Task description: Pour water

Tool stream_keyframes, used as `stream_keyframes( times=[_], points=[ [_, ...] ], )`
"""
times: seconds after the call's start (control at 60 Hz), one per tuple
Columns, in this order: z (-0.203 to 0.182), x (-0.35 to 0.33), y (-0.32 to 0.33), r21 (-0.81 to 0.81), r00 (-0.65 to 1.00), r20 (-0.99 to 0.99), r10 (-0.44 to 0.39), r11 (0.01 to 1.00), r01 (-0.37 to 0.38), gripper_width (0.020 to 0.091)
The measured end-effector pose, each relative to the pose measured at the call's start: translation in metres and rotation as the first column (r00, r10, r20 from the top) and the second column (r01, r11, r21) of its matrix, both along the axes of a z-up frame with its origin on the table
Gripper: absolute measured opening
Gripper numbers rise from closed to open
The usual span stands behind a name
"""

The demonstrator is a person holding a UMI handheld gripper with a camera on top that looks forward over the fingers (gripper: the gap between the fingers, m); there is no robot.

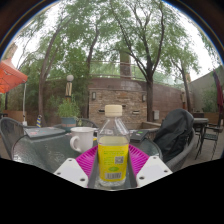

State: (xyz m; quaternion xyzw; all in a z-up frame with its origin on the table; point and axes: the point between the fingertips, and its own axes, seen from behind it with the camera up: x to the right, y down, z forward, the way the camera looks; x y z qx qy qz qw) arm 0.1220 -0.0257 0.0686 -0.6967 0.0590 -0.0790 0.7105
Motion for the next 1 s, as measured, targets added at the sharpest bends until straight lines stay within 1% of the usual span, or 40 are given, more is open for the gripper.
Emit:
stream_keyframes(
  times=[0.067,0.117,0.133,0.183,0.217,0.25,0.3,0.35,0.367,0.4,0.417,0.45,0.483,0.5,0.55,0.6,0.65,0.667,0.683,0.75,0.767,0.817,0.883,0.9,1.0],
  points=[
    [-0.002,-0.001,0.001,0.0,0.999,-0.038,0.012,1.0,-0.012,0.0484],
    [-0.003,0.001,0.003,0.0,0.998,-0.06,0.018,1.0,-0.018,0.0444],
    [-0.003,-0.001,-0.001,-0.003,0.998,-0.056,0.019,1.0,-0.019,0.0426],
    [-0.004,-0.001,0.001,-0.02,0.999,-0.033,0.029,0.999,-0.03,0.0426],
    [-0.003,-0.002,0.0,-0.035,0.999,-0.024,0.037,0.999,-0.037,0.0392],
    [-0.003,-0.002,-0.001,-0.058,0.999,-0.003,0.049,0.997,-0.049,0.0391],
    [0.002,0.009,0.005,-0.092,0.995,0.08,0.061,0.994,-0.054,0.0392],
    [0.02,0.015,0.001,-0.106,0.977,0.208,0.049,0.994,-0.027,0.0386],
    [0.026,0.02,0.002,-0.114,0.967,0.25,0.046,0.993,-0.018,0.0358],
    [0.042,0.032,0.006,-0.123,0.94,0.337,0.047,0.992,-0.005,0.0358],
    [0.05,0.027,0.011,-0.118,0.922,0.386,0.033,0.993,0.014,0.0359],
    [0.07,0.037,0.017,-0.122,0.871,0.49,0.027,0.992,0.037,0.0358],
    [0.09,0.059,0.024,-0.13,0.805,0.593,0.029,0.99,0.06,0.0358],
    [0.093,0.05,0.033,-0.127,0.766,0.642,0.02,0.989,0.08,0.0357],
    [0.121,0.056,0.049,-0.127,0.623,0.782,0.026,0.985,0.119,0.0356],
    [0.137,0.062,0.072,-0.145,0.433,0.899,0.063,0.977,0.158,0.0356],
    [0.146,0.056,0.091,-0.156,0.215,0.97,0.113,0.969,0.191,0.0356],
    [0.155,0.056,0.107,-0.174,0.148,0.978,0.148,0.968,0.181,0.0356],
    [0.156,0.051,0.113,-0.172,0.07,0.984,0.161,0.967,0.186,0.0356],
    [0.153,0.034,0.134,-0.174,-0.243,0.945,0.221,0.964,0.201,0.0355],
    [0.144,0.026,0.139,-0.145,-0.315,0.926,0.21,0.965,0.217,0.0356],
    [0.143,0.017,0.151,-0.13,-0.469,0.855,0.221,0.967,0.219,0.0355],
    [0.135,0.009,0.164,-0.13,-0.601,0.761,0.243,0.965,0.227,0.0356],
    [0.136,0.01,0.174,-0.156,-0.623,0.738,0.258,0.964,0.215,0.0359],
    [0.136,-0.001,0.179,-0.167,-0.723,0.641,0.258,0.966,0.196,0.0358]
  ],
)
